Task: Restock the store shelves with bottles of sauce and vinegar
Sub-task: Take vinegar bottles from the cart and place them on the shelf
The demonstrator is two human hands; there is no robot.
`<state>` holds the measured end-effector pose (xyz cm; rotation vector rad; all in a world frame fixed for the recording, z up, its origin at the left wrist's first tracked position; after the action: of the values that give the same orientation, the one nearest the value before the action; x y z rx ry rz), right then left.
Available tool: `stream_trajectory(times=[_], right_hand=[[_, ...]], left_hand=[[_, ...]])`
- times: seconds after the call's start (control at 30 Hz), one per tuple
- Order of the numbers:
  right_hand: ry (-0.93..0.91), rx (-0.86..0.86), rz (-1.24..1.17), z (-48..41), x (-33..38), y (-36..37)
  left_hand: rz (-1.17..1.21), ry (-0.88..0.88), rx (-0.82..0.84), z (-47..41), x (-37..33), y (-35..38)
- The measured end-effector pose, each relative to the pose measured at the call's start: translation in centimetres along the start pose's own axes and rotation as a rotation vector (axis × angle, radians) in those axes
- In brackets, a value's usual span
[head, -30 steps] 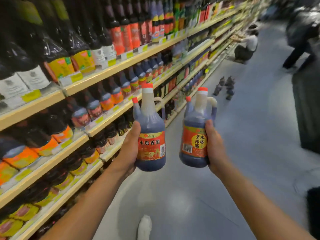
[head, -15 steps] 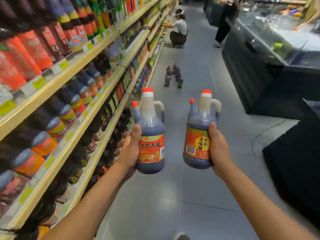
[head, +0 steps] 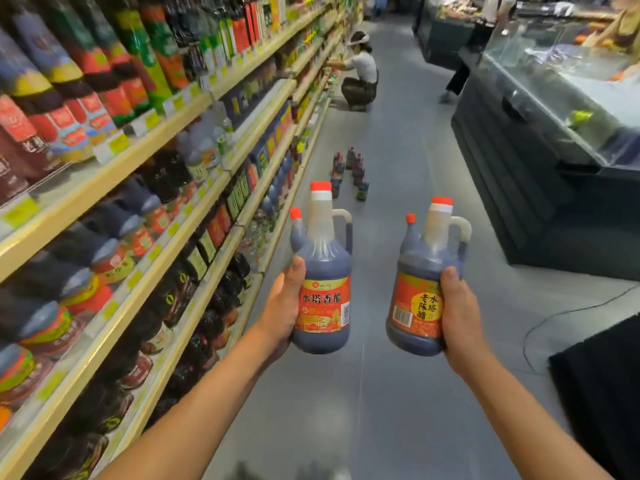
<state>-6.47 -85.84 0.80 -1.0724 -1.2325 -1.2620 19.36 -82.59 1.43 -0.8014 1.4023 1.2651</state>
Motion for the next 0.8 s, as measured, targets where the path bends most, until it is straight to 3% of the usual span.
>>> stream_trajectory(times=[0.33, 0.8], right_hand=[[0.011, 0.047, 0.018, -18.7, 1.4, -0.1], [0.048, -0.030, 0.093, -46.8, 4.4, 0.5]], left_hand=[[-0.005, 0.017, -0.048, -17.7, -2.4, -5.2], [-0.004, -0.003, -0.018, -47.9, -7.1, -15.4]])
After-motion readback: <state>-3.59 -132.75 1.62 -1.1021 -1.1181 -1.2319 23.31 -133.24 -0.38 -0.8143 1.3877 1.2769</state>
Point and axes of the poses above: each hand's wrist, its own z-axis away from the middle knuckle, its own y-axis out of the palm, x = y × z, the point moved 10 cm from there along -z, towards the middle knuckle, and after that the axes turned 13 degrees about x, right-handed, at the moved point
